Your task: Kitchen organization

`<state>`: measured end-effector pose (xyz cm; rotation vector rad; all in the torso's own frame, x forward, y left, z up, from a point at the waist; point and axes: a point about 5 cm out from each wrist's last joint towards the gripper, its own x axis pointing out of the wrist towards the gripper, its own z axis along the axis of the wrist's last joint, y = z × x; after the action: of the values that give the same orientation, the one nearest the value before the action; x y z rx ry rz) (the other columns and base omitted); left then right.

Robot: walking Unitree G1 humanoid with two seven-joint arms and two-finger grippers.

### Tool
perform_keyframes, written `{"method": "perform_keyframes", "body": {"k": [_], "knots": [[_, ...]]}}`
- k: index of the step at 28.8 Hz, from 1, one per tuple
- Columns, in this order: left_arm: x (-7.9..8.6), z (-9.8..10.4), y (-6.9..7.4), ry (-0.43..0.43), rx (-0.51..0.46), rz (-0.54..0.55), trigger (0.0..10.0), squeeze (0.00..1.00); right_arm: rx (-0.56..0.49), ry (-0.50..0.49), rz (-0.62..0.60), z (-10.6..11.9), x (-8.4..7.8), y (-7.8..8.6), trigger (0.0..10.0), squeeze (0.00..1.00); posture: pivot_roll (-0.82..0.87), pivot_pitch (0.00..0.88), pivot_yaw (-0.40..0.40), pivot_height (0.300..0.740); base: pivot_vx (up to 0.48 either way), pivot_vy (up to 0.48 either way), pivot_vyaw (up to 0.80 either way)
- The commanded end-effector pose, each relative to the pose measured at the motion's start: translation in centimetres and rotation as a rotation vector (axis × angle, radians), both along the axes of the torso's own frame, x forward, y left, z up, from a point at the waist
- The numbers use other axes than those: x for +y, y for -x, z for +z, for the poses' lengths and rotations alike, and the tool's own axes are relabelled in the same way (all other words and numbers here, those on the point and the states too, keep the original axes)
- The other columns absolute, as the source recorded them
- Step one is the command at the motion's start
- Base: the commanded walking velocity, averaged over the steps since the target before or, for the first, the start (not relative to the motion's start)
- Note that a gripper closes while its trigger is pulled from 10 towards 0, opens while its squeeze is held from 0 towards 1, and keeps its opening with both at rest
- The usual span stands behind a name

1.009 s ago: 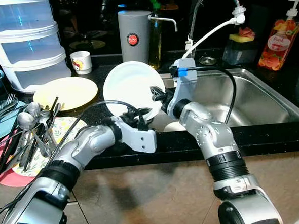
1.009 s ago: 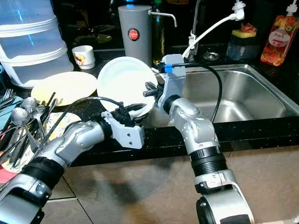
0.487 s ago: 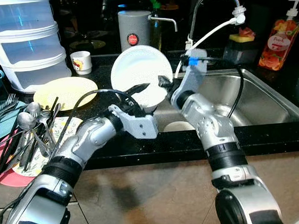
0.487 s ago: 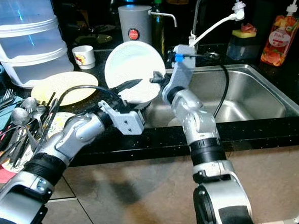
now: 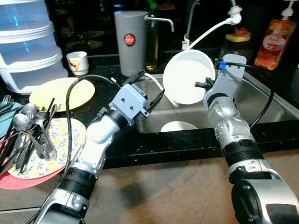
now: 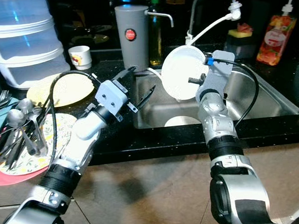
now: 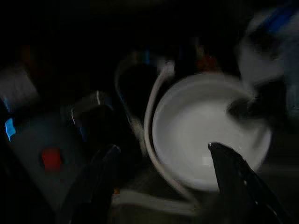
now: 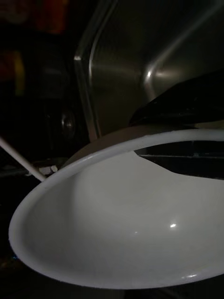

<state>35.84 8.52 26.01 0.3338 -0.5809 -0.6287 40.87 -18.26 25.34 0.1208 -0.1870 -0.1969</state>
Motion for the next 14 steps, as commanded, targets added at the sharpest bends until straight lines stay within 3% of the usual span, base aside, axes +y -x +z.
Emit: {"method": "perform_keyframes", "body": {"k": [1,2,3,4,5,7,10,14], "knots": [[0.6,-1.9,-0.8,0.011,0.174,0.036,10.0,0.00,0.002,0.090,0.050,-0.1,0.9,-0.1,4.2,0.00,0.05,0.017,-0.016,0.740,0.000,0.000,0.00],[0.9,-2.5,-1.1,0.008,0.230,0.057,10.0,0.00,0.005,0.134,0.075,-0.2,1.4,-0.2,4.2,0.00,0.05,0.017,-0.018,0.740,0.000,0.000,0.00],[1.3,-3.2,-1.4,0.014,0.317,0.072,10.0,0.00,0.006,0.190,0.094,-0.4,1.9,-0.2,8.1,0.00,0.05,0.017,-0.018,0.740,0.000,0.000,0.00],[1.5,-3.6,-1.5,0.020,0.376,0.078,10.0,0.00,0.006,0.225,0.104,-0.5,2.2,-0.2,8.1,0.00,0.05,0.017,-0.018,0.740,0.000,0.000,0.00],[1.7,-4.0,-1.6,0.037,0.443,0.086,10.0,0.00,0.005,0.286,0.121,-0.8,2.7,-0.2,10.0,0.00,0.05,0.017,-0.018,0.740,0.000,0.000,0.00],[1.9,-3.8,-1.6,-0.006,0.410,0.099,10.0,0.00,0.008,0.309,0.134,-1.2,3.1,-0.1,10.0,0.00,0.05,0.017,-0.018,0.740,0.000,0.000,0.00],[1.7,-4.1,-1.5,-0.059,0.473,0.078,10.0,0.00,0.012,0.334,0.150,-1.6,3.5,-0.1,10.0,0.00,0.05,0.017,-0.018,0.740,0.000,0.000,0.00],[1.6,-4.0,-1.5,-0.134,0.484,0.092,10.0,0.00,0.032,0.408,0.184,-2.3,4.3,-0.1,10.0,0.00,0.05,0.021,-0.024,0.740,0.000,0.000,0.00]]}}
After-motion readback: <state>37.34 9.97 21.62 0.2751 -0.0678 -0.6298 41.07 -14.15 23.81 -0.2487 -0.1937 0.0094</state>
